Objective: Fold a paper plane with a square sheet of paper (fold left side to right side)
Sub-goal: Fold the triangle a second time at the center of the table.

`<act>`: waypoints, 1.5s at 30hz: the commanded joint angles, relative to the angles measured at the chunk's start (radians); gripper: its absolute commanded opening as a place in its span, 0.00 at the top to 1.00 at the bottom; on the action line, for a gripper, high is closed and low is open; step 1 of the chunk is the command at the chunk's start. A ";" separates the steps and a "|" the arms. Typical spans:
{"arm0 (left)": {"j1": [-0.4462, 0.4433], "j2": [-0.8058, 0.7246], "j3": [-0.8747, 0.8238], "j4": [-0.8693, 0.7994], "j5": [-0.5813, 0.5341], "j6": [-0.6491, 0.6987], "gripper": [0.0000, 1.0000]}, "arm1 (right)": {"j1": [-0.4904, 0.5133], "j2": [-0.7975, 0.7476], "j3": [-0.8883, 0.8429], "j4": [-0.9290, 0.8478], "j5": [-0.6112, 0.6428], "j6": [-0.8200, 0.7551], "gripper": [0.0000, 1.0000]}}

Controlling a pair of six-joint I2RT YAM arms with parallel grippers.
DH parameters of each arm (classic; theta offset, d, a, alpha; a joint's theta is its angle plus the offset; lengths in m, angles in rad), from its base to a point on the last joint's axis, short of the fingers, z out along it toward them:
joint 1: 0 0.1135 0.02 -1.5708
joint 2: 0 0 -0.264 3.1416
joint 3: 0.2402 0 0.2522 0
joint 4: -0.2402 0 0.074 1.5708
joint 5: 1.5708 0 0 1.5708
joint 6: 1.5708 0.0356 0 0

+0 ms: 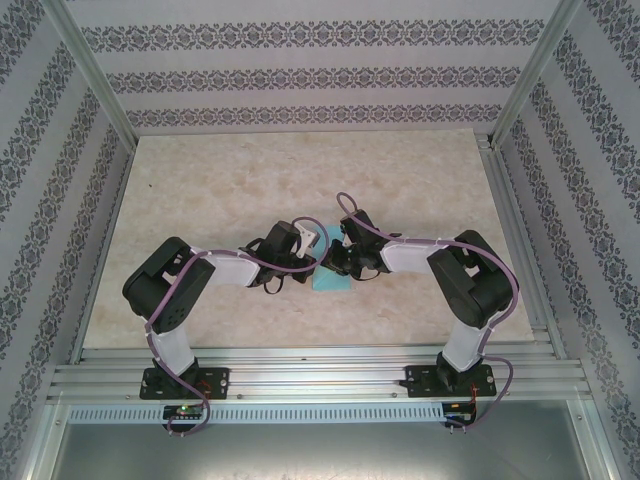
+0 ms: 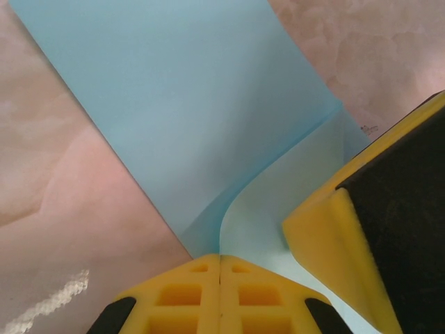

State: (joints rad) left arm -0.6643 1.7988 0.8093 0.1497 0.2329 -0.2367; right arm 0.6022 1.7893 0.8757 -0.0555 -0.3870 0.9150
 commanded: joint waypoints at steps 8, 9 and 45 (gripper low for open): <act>-0.029 0.027 -0.027 -0.048 0.000 0.024 1.00 | 0.015 0.015 -0.027 -0.002 0.014 -0.018 0.90; -0.029 0.027 -0.027 -0.048 0.001 0.024 1.00 | 0.015 0.014 -0.030 0.000 0.014 -0.019 0.90; 0.025 -0.175 -0.053 -0.044 0.291 -0.254 0.85 | 0.022 0.040 -0.116 0.016 0.045 -0.034 0.91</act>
State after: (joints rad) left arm -0.6472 1.6024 0.7467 0.0608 0.4637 -0.4217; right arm 0.6025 1.7924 0.7982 0.0582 -0.3939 0.9104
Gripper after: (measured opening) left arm 0.161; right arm 0.093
